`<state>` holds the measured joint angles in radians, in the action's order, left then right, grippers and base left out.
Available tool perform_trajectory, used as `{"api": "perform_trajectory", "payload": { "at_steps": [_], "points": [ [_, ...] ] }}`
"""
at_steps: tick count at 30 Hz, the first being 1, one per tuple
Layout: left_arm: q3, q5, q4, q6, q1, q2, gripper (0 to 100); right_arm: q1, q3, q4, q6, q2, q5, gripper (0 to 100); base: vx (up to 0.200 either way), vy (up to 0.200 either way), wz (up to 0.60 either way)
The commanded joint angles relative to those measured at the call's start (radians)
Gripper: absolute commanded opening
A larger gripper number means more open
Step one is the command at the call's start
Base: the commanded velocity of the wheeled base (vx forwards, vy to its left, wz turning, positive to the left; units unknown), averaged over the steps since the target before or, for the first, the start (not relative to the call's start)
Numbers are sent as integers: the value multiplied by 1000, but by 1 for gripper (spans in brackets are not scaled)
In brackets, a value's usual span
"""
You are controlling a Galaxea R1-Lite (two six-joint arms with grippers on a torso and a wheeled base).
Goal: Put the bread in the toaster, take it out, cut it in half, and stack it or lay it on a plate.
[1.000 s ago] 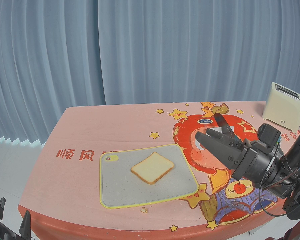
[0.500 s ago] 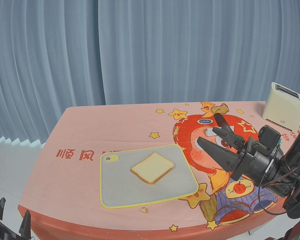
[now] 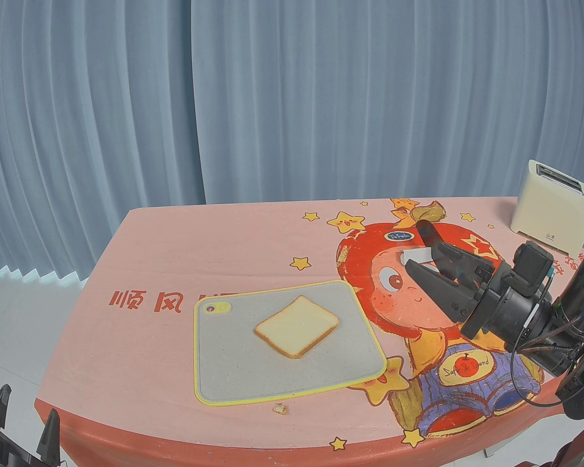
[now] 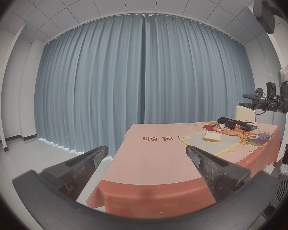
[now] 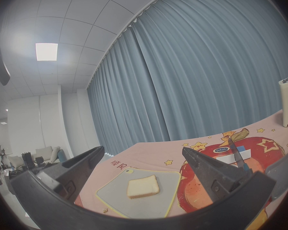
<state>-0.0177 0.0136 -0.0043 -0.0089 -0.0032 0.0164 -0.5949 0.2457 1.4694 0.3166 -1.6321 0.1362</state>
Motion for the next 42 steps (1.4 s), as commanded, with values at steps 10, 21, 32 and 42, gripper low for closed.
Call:
{"api": "perform_trajectory", "payload": {
  "at_steps": [10,21,32,42],
  "points": [
    [18,2,0,0,0,0,100,66,9,-9,-27,17,0,100,0,0,0],
    [18,0,0,0,0,0,100,104,26,-30,-28,15,-7,100,0,0,0],
    [18,0,0,0,0,0,100,168,162,-373,-100,110,-122,100,0,0,0],
    [18,0,0,0,0,0,100,237,256,-514,-111,132,-179,100,0,0,0]
  ]
}}
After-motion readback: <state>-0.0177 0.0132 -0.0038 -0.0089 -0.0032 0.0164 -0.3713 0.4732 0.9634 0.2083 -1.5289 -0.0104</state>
